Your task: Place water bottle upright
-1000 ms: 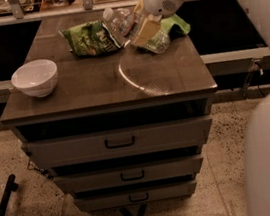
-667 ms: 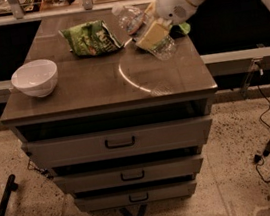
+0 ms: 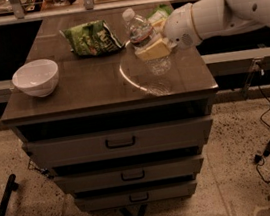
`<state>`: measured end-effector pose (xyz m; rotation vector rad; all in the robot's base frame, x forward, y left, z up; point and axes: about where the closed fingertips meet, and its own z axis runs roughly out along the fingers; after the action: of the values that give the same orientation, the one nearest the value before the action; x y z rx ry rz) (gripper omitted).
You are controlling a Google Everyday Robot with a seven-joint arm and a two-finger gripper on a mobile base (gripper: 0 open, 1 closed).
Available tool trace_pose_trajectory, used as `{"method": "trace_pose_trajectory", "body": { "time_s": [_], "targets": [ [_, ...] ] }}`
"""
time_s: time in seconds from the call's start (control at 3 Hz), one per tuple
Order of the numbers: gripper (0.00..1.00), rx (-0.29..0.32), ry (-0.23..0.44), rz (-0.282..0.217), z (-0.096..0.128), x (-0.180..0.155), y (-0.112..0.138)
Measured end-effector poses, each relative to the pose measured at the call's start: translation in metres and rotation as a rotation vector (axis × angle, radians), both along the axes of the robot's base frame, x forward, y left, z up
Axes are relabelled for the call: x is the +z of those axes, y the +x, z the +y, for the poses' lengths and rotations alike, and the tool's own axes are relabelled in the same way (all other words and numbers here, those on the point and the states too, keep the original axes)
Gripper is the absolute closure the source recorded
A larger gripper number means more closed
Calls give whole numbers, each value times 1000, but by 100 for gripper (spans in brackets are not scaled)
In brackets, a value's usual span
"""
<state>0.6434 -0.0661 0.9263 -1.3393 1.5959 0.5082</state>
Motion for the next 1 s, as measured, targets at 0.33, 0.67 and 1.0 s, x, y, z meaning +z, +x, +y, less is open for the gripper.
{"method": "trace_pose_trajectory", "body": {
  "time_s": [0.33, 0.67, 1.0],
  "targets": [
    [100, -25, 122, -81, -2, 4, 11],
    [100, -36, 231, -98, -2, 1, 21],
    [100, -23, 272, -109, 4, -4, 27]
  ]
}}
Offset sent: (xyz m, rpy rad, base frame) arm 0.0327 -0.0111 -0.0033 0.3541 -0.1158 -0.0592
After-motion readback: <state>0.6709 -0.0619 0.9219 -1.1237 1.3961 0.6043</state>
